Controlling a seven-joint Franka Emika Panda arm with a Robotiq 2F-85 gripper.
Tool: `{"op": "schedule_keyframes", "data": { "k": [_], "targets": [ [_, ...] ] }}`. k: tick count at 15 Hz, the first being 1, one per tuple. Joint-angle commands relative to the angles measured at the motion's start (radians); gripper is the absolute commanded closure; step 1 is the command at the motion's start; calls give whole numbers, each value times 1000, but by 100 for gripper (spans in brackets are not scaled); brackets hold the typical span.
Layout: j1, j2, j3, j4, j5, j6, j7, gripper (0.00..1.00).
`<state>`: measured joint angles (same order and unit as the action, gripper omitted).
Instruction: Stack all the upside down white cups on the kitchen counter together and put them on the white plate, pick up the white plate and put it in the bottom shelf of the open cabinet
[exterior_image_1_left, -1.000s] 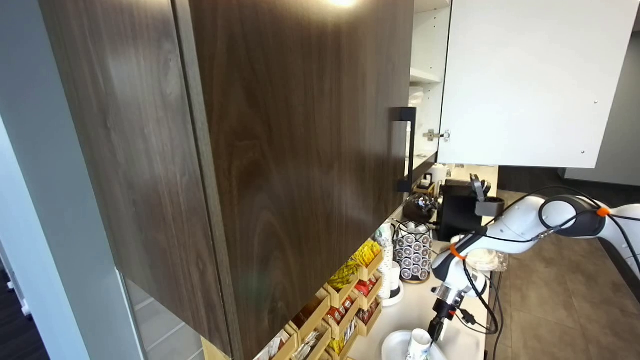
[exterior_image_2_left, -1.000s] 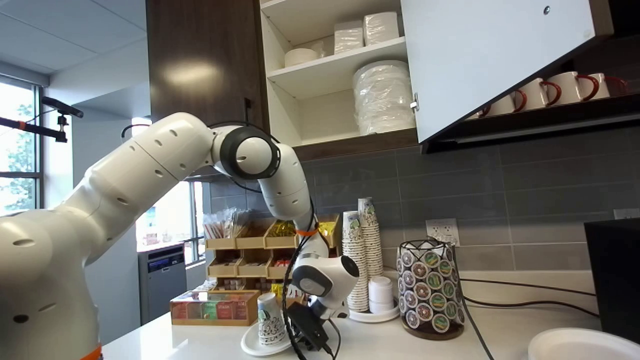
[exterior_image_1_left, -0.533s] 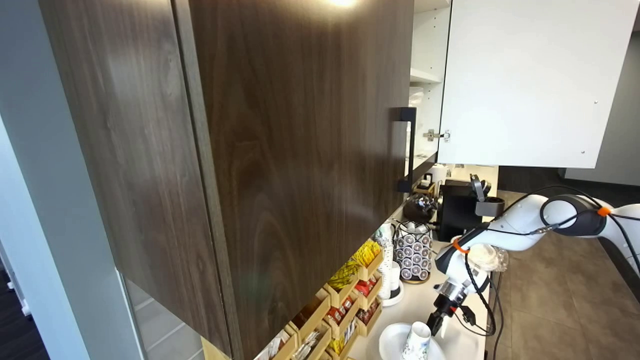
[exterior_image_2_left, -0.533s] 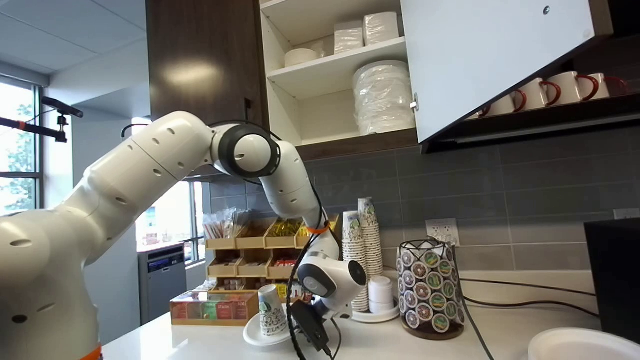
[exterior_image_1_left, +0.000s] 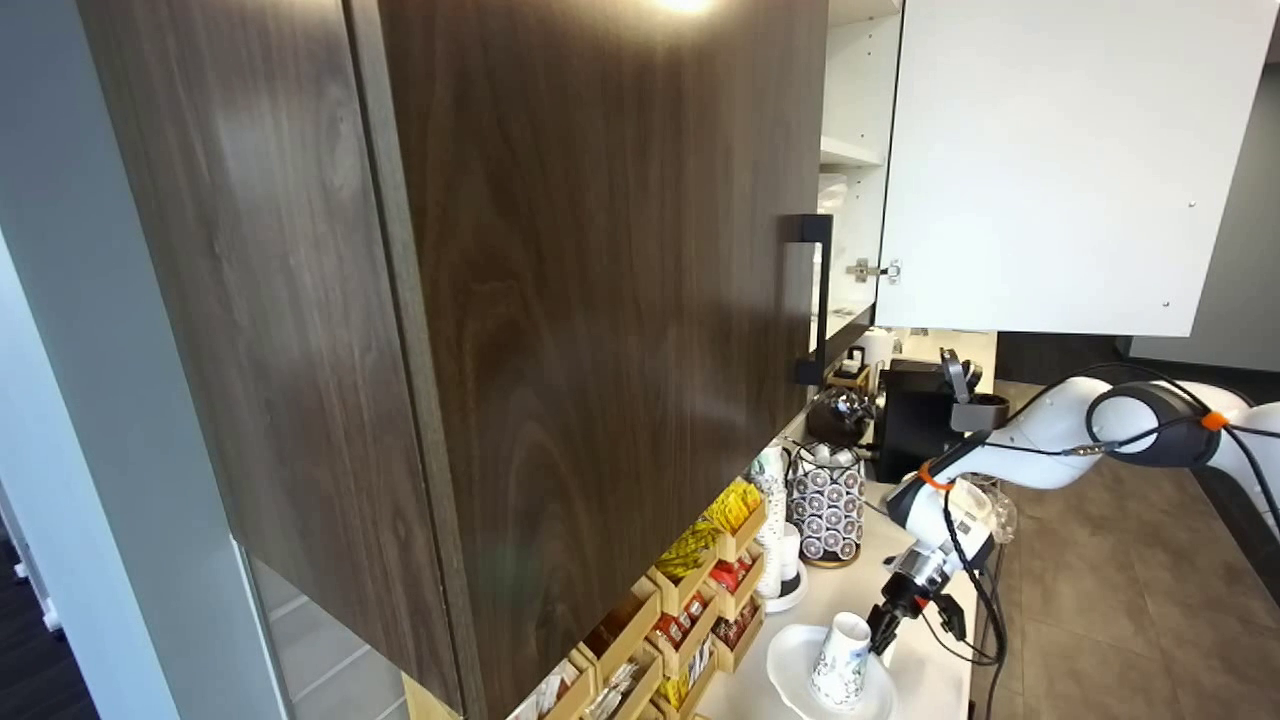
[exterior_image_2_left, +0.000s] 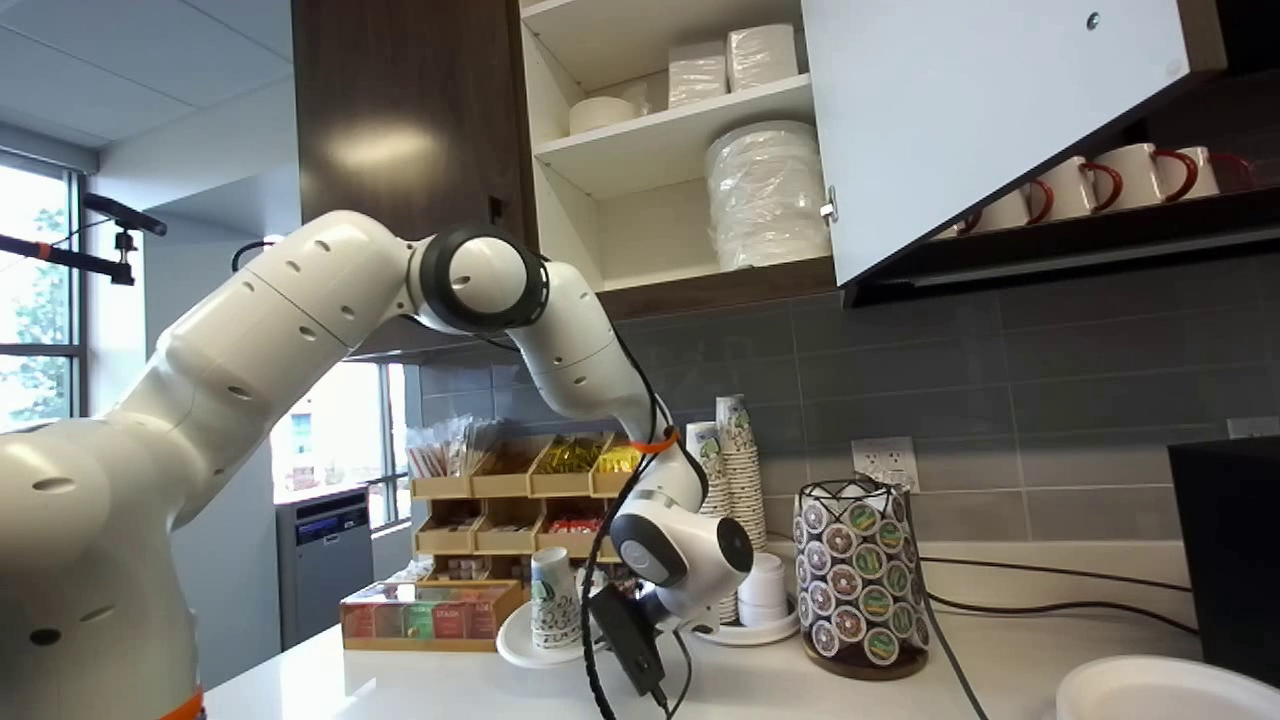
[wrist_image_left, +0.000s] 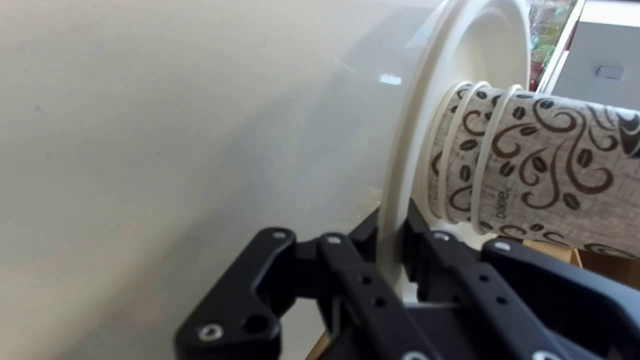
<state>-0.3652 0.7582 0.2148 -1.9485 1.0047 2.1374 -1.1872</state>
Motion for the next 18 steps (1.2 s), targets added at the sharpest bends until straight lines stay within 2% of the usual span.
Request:
{"op": "schedule_keyframes", "data": {
  "k": [1, 8, 13, 14, 18],
  "targets": [
    [42, -120, -82, -94, 50, -63, 3, 91],
    [82, -343, -215, -259, 27, -185, 74, 91],
    [127, -465, -271, -341, 6, -236, 169, 92],
    [124, -396, -273, -280, 22, -231, 121, 91],
    [141, -445, -281, -316, 20, -230, 148, 92]
  ]
}}
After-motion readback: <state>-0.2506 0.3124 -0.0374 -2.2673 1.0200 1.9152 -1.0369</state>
